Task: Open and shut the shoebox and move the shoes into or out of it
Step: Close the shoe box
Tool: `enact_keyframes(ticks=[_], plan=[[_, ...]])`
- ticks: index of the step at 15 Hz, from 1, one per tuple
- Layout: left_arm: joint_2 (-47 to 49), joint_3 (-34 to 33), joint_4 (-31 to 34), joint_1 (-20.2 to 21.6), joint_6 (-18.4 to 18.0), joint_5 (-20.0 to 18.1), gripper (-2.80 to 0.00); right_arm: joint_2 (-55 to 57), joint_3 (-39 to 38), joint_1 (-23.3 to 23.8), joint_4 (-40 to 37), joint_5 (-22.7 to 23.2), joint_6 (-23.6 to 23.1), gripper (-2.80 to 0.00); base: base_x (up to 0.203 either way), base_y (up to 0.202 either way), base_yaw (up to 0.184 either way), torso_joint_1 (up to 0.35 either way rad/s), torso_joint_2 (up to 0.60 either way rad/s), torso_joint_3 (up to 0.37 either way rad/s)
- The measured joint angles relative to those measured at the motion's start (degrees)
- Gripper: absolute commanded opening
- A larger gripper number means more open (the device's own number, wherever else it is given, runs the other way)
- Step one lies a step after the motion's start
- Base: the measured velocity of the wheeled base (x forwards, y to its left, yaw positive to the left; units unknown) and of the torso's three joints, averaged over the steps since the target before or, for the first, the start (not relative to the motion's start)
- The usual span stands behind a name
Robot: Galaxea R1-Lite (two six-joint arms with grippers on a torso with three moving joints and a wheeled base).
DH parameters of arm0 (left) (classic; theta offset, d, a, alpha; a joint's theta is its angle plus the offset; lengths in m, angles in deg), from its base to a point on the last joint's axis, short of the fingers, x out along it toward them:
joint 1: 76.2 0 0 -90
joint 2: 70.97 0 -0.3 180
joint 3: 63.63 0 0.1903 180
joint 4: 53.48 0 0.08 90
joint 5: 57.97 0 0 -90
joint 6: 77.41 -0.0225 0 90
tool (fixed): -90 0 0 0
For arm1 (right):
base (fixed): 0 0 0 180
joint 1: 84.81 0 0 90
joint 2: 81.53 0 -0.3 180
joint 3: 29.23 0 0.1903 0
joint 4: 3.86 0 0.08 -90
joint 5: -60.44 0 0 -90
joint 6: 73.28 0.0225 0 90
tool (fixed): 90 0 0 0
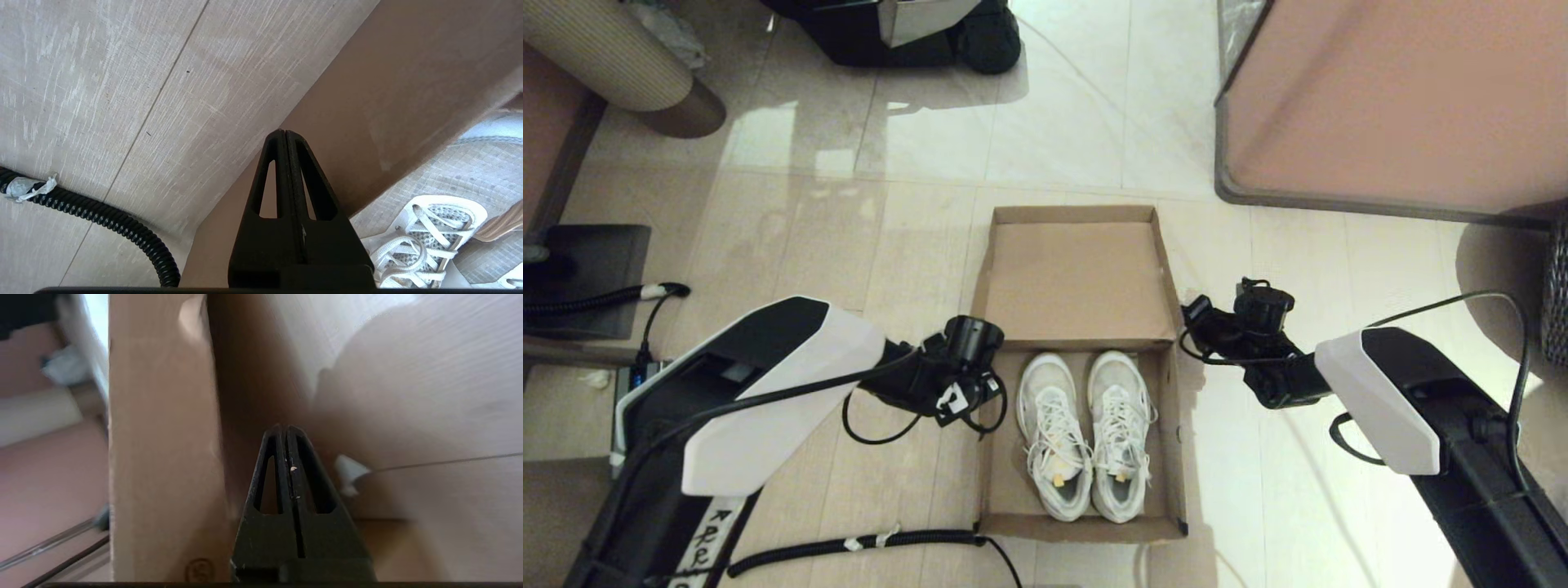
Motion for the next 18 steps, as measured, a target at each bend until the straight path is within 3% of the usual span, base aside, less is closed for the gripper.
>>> enact_keyframes(ticks=[3, 10, 18], plan=[[0.0, -0.1, 0.0, -0.2, 0.1, 0.0, -2.8, 0.9, 2.6, -0.5, -0.1, -0.1, 3.7, -2.8, 0.0, 0.0, 0.0, 0.0, 0.0, 0.0], [0.0, -0.2, -0.1, -0.3, 0.4, -0.2, -2.8, 0.3, 3.7, -2.1, 0.0, 1.2, 5.1, -2.8, 0.0, 0.0, 0.0, 0.0, 0.0, 0.0], [0.2, -0.5, -0.3, -0.3, 0.5, -0.5, -2.8, -2.6, 3.4, 1.2, 0.5, 13.7, 17.5, -2.8, 0.0, 0.0, 0.0, 0.0, 0.0, 0.0]])
